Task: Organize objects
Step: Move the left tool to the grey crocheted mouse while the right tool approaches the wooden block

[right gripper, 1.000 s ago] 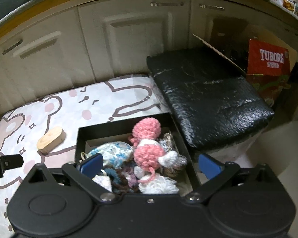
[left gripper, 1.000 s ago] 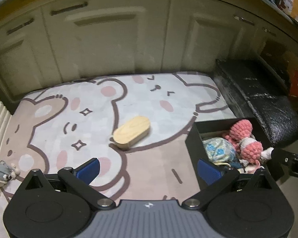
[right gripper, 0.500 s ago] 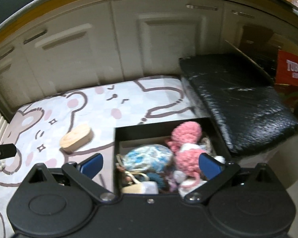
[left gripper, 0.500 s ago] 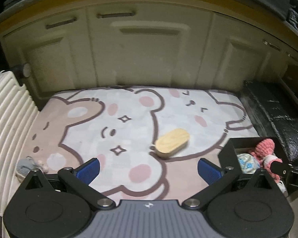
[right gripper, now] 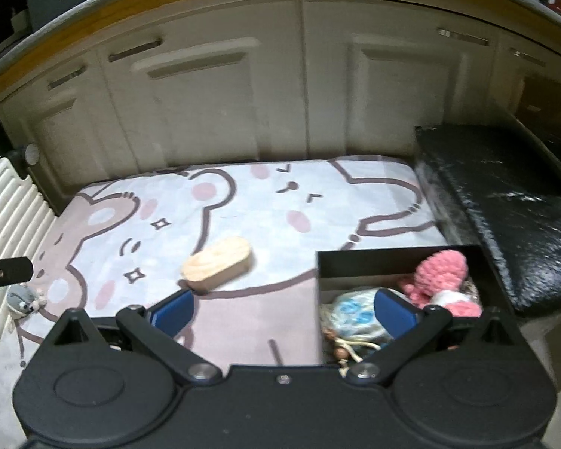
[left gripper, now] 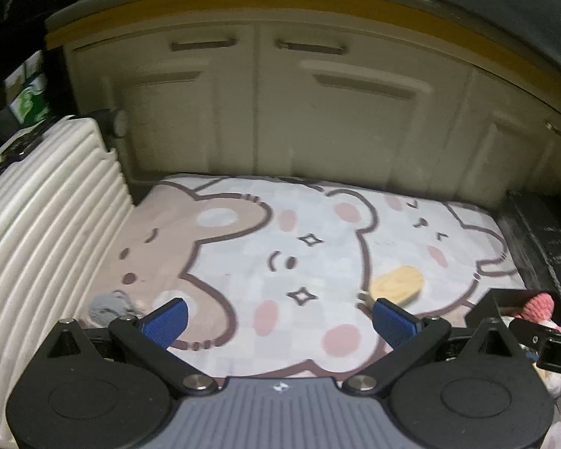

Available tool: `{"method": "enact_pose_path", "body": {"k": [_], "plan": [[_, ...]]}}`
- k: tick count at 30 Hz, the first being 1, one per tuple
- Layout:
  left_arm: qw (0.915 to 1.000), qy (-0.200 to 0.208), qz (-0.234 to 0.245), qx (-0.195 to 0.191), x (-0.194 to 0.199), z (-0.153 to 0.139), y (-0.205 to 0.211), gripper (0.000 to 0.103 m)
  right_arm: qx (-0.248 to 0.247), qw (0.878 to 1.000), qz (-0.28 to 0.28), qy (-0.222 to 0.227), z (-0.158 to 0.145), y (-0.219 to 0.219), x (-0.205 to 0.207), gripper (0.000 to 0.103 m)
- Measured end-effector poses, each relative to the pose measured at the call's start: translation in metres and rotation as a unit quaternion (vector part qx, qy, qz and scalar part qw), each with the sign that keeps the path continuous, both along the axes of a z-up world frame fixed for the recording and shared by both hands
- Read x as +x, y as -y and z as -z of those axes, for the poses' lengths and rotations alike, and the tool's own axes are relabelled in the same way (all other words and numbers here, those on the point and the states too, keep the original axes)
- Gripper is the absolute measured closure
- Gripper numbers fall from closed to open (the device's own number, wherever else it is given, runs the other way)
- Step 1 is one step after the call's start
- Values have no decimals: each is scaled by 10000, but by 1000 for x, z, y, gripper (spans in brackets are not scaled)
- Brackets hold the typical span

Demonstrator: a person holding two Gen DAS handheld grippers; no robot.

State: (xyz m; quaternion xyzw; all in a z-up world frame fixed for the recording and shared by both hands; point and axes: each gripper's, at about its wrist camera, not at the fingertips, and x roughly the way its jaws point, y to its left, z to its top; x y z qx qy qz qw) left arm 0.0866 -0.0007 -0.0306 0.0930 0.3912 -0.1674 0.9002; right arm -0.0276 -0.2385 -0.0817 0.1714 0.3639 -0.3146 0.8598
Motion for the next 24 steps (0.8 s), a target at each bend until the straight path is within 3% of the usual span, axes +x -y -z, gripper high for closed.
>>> {"method": "enact_pose_path", "body": {"k": [12, 24], "plan": [[9992, -2, -403, -58, 14, -2, -43, 0, 5, 9997, -235, 40, 0, -20, 27, 0], [9971, 160, -750, 10, 25, -2, -66, 0, -371, 9991, -204, 83, -17, -25, 46, 0]]}}
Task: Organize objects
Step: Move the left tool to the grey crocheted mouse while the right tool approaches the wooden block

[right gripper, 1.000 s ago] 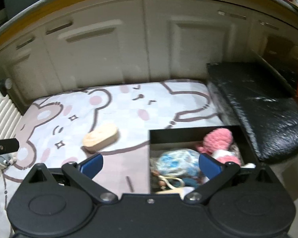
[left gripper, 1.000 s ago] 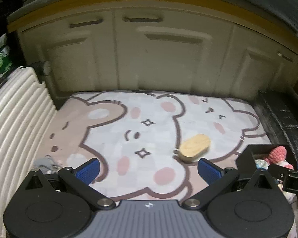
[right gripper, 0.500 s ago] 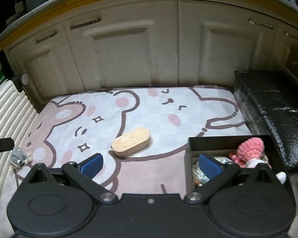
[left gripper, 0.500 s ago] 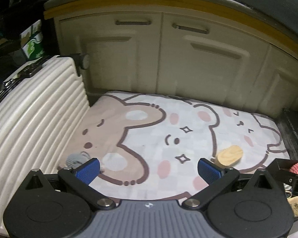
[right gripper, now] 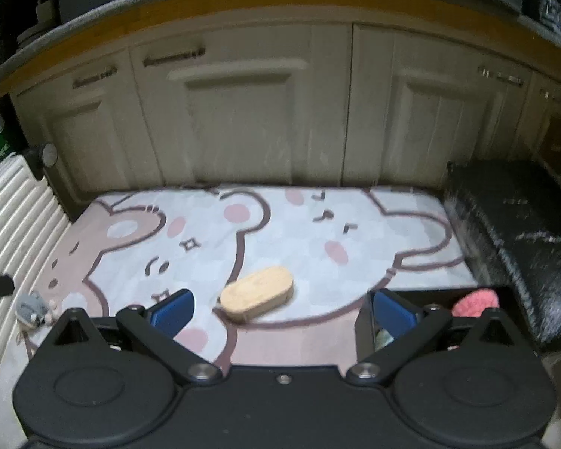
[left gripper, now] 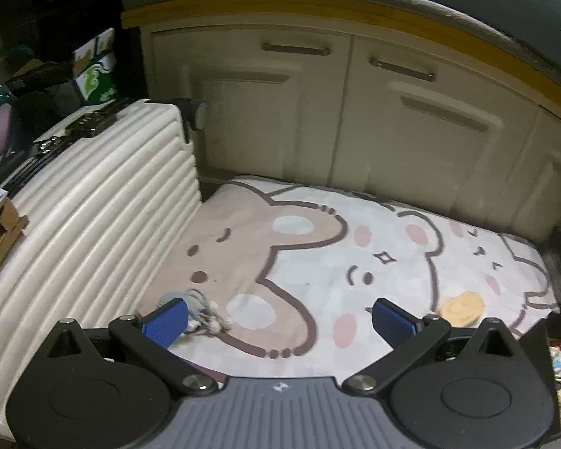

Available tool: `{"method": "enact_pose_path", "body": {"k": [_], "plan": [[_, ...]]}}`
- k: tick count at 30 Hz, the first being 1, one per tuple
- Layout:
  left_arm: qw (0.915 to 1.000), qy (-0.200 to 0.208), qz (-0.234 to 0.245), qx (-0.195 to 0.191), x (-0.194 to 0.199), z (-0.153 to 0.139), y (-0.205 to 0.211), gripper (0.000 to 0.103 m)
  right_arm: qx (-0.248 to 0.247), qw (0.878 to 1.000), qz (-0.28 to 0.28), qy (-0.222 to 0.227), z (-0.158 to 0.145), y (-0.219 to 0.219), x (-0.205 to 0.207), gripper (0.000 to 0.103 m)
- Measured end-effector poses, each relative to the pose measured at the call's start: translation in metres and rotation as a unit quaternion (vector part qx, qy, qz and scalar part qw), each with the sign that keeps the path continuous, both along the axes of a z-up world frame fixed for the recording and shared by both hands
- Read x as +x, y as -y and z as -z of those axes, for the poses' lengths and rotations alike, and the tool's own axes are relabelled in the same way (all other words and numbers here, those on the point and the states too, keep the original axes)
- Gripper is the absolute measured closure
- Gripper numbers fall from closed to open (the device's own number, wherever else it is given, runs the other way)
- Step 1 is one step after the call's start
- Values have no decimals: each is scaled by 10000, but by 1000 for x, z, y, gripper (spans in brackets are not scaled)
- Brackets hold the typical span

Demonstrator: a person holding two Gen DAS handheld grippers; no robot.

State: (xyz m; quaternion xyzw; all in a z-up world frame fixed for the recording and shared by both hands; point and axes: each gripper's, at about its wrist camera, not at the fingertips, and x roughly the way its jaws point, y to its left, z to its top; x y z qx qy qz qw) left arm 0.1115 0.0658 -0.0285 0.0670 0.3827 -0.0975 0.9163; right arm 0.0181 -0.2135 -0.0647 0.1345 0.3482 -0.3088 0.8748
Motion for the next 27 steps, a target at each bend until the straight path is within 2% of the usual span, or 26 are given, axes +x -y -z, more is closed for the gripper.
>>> {"method": "enact_pose_path", "body": {"k": [3, 7, 12, 20, 24, 27], "plan": [[9999, 28, -149, 76, 6, 3, -5, 0, 18, 10000, -31, 10, -8, 3, 10, 0], [9994, -51, -336, -43, 16, 10, -15, 0, -165, 9997, -115, -170, -13, 6, 28, 0], [9988, 35, -486, 23, 27, 18, -20, 0, -276, 9986, -76, -445, -8, 15, 52, 0], [9958, 280, -815, 307, 53, 36, -28, 0, -53, 9981, -88, -613, 23, 36, 88, 0], [9953, 244, -831, 434, 66, 48, -30, 0, 81, 9975, -170, -677, 43, 39, 101, 0], [9947, 174, -873, 524, 74, 58, -34, 0, 206, 9973, 1, -709, 59, 43, 107, 0]]}}
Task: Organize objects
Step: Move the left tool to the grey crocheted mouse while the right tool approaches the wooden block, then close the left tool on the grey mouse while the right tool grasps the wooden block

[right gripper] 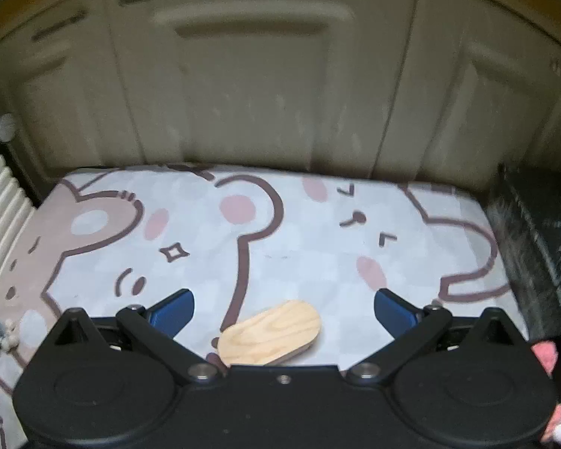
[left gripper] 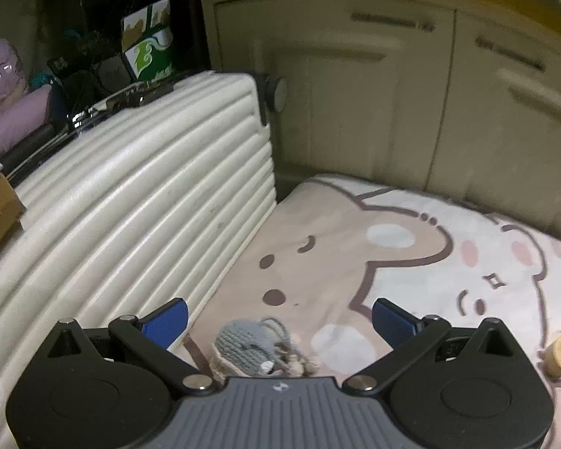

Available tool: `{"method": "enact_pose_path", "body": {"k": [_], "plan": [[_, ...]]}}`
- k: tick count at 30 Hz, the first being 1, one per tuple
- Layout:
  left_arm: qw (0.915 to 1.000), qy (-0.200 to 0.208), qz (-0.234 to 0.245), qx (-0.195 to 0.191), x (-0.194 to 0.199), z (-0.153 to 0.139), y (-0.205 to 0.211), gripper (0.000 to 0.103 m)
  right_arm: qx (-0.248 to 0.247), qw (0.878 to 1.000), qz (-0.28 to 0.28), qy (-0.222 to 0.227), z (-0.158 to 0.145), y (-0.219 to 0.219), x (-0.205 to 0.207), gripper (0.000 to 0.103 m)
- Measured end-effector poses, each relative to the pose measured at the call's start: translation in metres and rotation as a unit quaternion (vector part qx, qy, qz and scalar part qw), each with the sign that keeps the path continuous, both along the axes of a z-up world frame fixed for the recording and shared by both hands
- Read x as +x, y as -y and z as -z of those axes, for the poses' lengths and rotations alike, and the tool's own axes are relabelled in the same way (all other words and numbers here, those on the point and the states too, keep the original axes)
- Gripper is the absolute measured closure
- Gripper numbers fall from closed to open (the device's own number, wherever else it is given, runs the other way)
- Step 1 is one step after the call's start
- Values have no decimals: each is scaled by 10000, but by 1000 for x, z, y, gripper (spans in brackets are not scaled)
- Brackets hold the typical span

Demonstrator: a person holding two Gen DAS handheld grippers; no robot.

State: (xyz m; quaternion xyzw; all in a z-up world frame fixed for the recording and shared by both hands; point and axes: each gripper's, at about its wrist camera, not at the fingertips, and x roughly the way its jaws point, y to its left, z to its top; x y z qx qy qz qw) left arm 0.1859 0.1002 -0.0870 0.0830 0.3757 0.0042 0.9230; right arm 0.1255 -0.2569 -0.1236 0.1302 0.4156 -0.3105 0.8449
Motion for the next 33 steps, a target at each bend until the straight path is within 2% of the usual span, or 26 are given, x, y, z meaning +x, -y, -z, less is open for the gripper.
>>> {"method": "enact_pose_path", "body": {"k": [4, 10, 15, 17, 22, 27, 30, 33], "plan": [[9998, -136, -104, 44, 12, 12, -9, 0, 205, 9996, 215, 1, 20, 6, 2, 0], [9993, -265, -278, -37, 25, 24, -19, 0, 321, 9992, 213, 45, 38, 16, 2, 0], [9984, -393, -385, -141, 33, 33, -25, 9, 339, 9989, 11, 324, 46, 25, 1, 0], [9978, -485, -425, -179, 36, 37, -28, 11, 444, 9981, -8, 421, 49, 30, 0, 7], [9958, -651, -544, -357, 40, 45, -38, 18, 702, 9964, -67, 475, 62, 40, -2, 10], [9921, -794, -693, -682, 42, 50, -46, 19, 1313, 9883, -335, 695, 67, 44, -4, 9], [9901, -917, -696, -807, 43, 54, -45, 19, 1285, 9885, -510, 609, 66, 41, -4, 9], [9904, -990, -586, -772, 43, 57, -40, 19, 1320, 9874, -707, 509, 67, 39, -7, 9]]}}
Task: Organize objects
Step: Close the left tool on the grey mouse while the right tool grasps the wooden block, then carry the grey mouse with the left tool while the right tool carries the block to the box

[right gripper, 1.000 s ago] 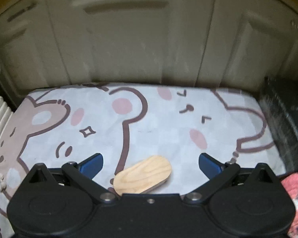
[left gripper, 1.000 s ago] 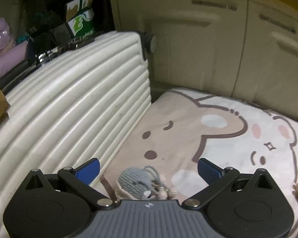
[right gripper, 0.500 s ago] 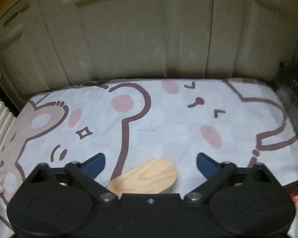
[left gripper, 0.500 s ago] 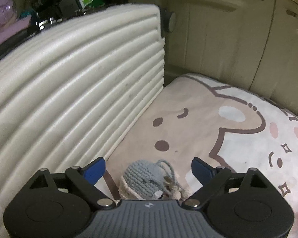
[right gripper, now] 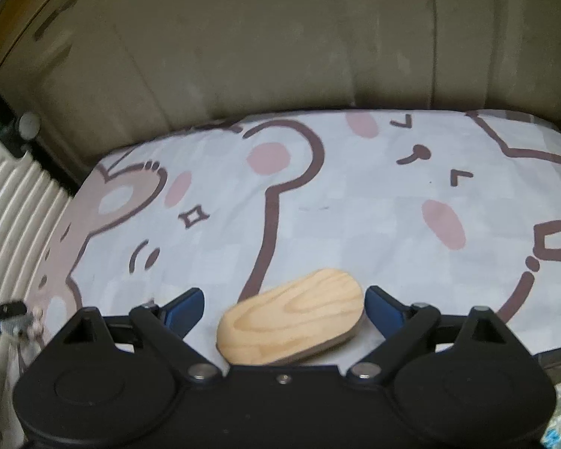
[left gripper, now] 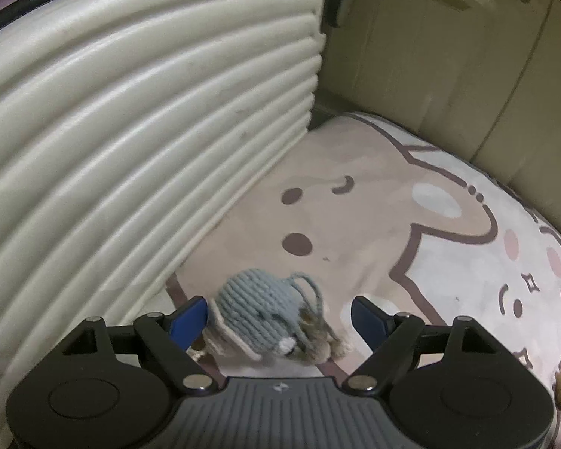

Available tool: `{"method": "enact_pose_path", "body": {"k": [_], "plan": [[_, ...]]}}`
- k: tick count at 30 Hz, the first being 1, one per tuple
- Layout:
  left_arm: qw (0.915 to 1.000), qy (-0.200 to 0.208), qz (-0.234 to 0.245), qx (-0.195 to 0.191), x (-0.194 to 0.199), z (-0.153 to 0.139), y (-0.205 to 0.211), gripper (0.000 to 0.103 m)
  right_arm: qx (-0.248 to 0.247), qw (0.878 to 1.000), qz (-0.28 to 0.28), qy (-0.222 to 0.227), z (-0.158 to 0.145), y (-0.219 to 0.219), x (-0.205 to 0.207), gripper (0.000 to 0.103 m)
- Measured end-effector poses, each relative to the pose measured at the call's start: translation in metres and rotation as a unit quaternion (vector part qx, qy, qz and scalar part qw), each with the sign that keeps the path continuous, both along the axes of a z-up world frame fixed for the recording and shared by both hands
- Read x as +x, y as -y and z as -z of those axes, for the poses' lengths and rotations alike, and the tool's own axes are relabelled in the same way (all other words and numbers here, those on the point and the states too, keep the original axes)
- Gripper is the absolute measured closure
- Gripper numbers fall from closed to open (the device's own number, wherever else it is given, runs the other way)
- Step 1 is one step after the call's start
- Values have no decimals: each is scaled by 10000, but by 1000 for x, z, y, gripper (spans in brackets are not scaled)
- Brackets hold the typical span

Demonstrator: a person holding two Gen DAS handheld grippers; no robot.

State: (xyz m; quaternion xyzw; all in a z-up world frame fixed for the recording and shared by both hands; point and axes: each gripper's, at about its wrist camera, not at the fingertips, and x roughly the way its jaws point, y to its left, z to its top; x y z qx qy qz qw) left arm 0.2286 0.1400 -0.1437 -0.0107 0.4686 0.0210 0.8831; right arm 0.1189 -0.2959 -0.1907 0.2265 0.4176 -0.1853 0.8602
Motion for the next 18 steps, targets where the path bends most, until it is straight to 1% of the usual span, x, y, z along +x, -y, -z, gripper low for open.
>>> {"method": "enact_pose_path", "body": {"k": [4, 7, 8, 10, 12, 14, 16, 18], "plan": [[9999, -27, 64, 126, -1, 2, 4, 20, -64, 9993, -366, -40, 0, -6, -4, 8], [9996, -105, 47, 246, -1, 4, 3, 25, -290, 9974, -650, -103, 2, -11, -4, 8], [9995, -141, 31, 273, 0, 5, 3, 25, -353, 9966, -736, -146, 3, -12, -4, 10], [9994, -189, -14, 291, 0, 7, 0, 28, -419, 9956, -801, -264, 7, -13, -3, 12], [9993, -219, -100, 274, 0, 7, -3, 31, -529, 9945, -866, -262, 7, -16, -3, 12], [9993, -220, -175, 255, 0, 7, -5, 34, -588, 9940, -874, -286, 6, -17, -1, 12], [9990, -207, -260, 298, 1, 6, -6, 45, -657, 9932, -911, -310, 6, -19, 0, 12], [9986, -220, -328, 357, 1, 5, -7, 49, -654, 9930, -914, -367, 5, -19, 0, 12]]}}
